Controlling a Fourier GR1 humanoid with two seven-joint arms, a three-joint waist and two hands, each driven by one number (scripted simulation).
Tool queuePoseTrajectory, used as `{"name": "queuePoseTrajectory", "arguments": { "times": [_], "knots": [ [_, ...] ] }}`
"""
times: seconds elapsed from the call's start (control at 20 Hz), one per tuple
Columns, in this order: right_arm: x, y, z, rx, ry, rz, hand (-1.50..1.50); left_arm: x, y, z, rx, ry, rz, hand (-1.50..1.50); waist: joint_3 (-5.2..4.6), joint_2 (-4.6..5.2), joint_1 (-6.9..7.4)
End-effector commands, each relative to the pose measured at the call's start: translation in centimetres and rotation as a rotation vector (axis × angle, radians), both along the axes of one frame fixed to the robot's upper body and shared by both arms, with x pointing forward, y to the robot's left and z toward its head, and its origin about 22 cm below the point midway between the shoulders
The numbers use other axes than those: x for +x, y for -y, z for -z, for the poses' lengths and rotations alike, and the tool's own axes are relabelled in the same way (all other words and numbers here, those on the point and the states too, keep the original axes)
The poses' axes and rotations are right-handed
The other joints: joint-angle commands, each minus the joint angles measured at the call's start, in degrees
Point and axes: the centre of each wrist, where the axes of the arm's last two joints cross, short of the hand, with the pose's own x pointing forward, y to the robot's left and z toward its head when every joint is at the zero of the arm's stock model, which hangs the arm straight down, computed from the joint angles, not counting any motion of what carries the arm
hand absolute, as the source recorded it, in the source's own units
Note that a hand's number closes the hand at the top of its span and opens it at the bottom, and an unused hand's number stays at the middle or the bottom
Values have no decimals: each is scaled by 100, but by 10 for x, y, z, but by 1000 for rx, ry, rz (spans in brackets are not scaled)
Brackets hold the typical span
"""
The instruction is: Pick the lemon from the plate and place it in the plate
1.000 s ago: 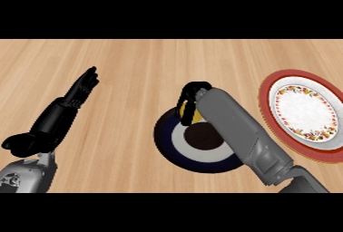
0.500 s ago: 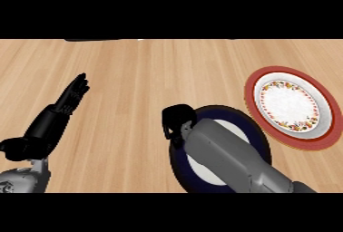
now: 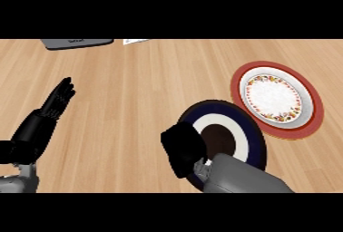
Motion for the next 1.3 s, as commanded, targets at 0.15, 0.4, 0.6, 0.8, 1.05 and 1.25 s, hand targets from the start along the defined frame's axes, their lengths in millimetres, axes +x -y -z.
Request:
{"name": "queuePoseTrajectory", "arguments": {
  "times": [0.15,0.4,0.6,0.8,1.05,1.25],
  "knots": [
    [-62,50,-31,165,190,-16,150,-5,-8,0,-3,9,-28,0,-10,80,-99],
    [-97,99,-69,257,276,81,150,-7,-4,-1,-8,28,-20,0,-8,161,-91],
    [-122,134,-105,276,405,161,150,-4,3,-15,-3,56,15,0,0,228,66],
    [-147,158,-129,274,478,228,150,-6,0,-7,-1,69,43,0,-3,312,319],
    [-136,186,-120,305,482,355,150,2,33,-22,-9,57,99,0,-4,365,604],
    [-117,215,-102,359,517,407,150,11,14,-16,-34,73,114,0,-3,389,654]
  ]
}}
